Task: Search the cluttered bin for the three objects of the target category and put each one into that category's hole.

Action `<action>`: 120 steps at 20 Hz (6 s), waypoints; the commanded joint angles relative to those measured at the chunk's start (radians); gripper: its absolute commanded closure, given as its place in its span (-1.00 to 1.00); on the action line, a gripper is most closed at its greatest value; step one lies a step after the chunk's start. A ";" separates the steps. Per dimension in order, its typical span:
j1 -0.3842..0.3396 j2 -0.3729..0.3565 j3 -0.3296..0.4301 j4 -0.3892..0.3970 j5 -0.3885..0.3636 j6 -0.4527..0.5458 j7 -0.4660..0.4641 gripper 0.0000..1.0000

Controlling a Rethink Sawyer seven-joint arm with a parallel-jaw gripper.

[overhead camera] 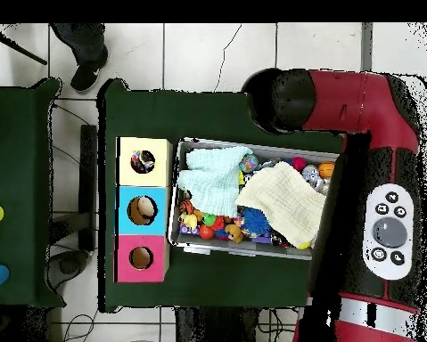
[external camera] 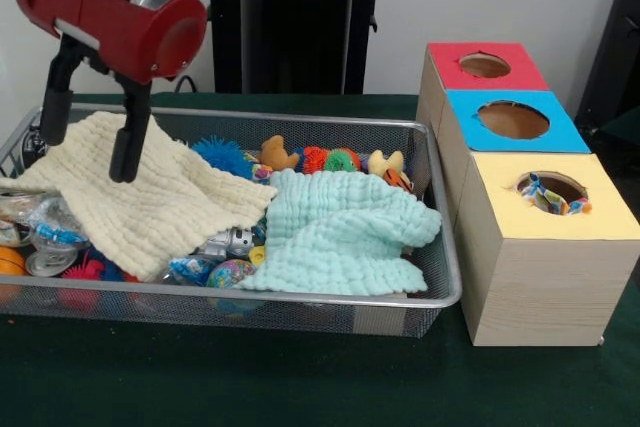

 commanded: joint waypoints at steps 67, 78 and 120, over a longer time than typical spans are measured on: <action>0.027 0.022 -0.111 0.382 -0.036 -0.284 0.048 -1.00; -0.030 0.053 -0.092 0.412 -0.027 -0.335 0.015 -1.00; -0.043 0.149 -0.134 0.495 -0.041 -0.365 0.078 -1.00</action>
